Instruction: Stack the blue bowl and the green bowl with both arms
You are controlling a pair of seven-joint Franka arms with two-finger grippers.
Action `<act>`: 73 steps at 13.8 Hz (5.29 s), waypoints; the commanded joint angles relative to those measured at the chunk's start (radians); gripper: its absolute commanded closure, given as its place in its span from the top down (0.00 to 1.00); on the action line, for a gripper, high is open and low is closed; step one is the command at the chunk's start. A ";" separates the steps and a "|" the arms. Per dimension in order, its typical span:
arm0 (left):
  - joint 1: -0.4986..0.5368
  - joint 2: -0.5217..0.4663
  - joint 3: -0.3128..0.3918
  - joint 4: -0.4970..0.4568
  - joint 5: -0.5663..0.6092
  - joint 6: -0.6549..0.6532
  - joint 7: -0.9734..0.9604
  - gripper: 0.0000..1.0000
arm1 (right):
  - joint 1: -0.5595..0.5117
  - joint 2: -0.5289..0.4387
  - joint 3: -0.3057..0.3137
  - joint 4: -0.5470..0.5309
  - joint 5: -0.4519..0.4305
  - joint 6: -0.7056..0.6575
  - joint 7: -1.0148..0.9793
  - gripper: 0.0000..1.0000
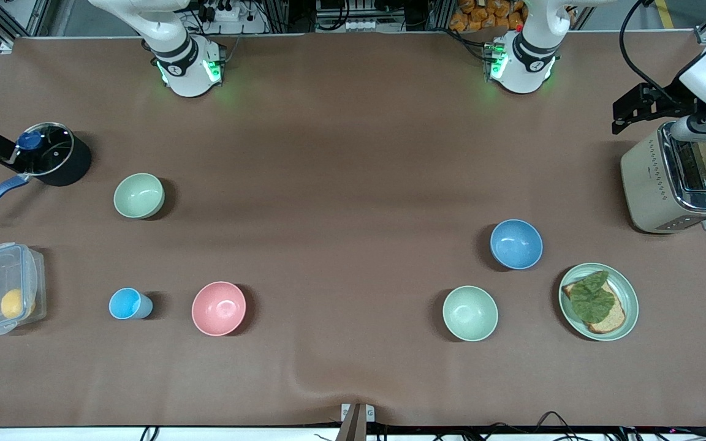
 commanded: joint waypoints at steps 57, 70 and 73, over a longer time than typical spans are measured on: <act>0.028 0.663 -0.007 -0.201 -0.022 0.614 -0.041 0.00 | -0.240 0.249 -0.009 -0.871 0.135 0.866 -0.706 0.43; 0.027 0.664 -0.007 -0.201 -0.022 0.614 -0.041 0.00 | -0.174 0.211 -0.003 -0.704 0.189 0.510 -0.434 0.00; 0.027 0.664 -0.007 -0.201 -0.022 0.614 -0.042 0.00 | -0.099 0.163 0.003 -0.702 0.190 0.472 -0.292 0.00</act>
